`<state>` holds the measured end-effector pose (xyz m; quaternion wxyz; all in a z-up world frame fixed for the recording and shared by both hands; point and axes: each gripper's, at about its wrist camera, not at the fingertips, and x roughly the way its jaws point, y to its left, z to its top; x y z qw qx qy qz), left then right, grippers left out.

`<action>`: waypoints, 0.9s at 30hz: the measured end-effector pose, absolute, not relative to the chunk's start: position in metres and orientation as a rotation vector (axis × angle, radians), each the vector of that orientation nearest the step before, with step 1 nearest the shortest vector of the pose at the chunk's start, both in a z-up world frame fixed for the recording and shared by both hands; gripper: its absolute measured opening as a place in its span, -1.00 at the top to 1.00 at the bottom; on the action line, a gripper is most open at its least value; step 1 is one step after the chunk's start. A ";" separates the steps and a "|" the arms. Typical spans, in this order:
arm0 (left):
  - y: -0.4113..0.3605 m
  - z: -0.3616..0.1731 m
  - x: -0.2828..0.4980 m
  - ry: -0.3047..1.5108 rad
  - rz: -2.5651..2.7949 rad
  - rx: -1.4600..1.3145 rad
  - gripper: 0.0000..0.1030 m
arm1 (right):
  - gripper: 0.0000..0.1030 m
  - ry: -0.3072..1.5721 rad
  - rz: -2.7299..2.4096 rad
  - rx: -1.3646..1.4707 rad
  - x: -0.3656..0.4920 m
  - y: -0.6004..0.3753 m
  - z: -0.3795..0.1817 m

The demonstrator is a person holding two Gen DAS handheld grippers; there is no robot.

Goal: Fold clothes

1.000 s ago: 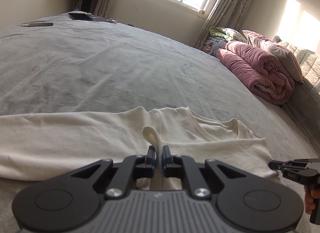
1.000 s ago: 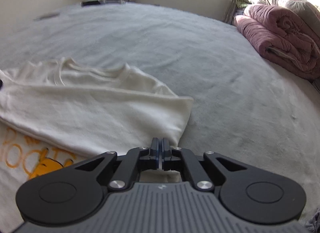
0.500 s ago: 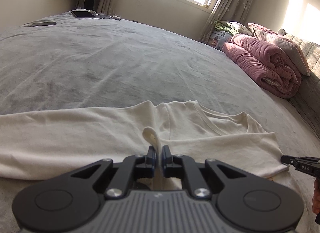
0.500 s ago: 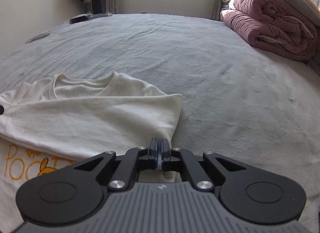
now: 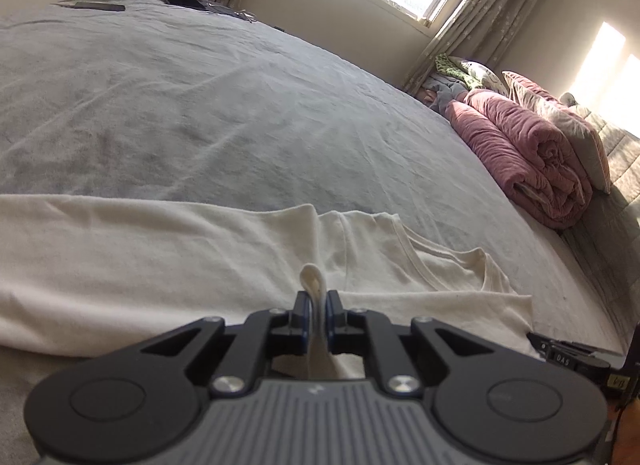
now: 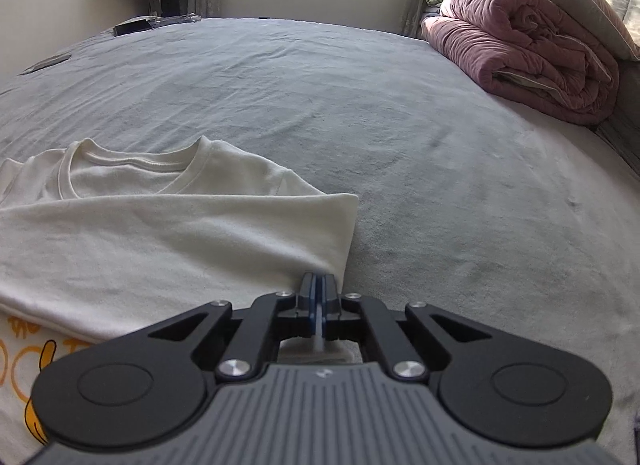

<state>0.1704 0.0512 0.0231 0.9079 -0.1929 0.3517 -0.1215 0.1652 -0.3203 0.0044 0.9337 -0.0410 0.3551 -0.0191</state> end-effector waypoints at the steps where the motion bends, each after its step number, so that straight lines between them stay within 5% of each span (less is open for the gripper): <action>1: 0.051 0.023 0.171 0.727 -0.254 -0.399 0.87 | 1.00 0.727 -0.046 -0.071 0.165 -0.321 0.005; 6: 0.047 0.021 0.175 0.732 -0.273 -0.403 0.89 | 0.94 0.727 -0.051 -0.081 0.166 -0.318 0.006; 9: 0.050 0.020 0.178 0.743 -0.266 -0.424 0.90 | 0.65 0.717 -0.042 -0.021 0.165 -0.326 0.010; 20: 0.047 0.034 0.171 0.598 -0.299 -0.405 0.92 | 0.69 0.683 -0.084 -0.034 0.171 -0.314 0.006; 27: 0.055 0.012 0.184 0.705 -0.259 -0.400 0.92 | 0.68 0.694 -0.108 -0.056 0.167 -0.310 0.006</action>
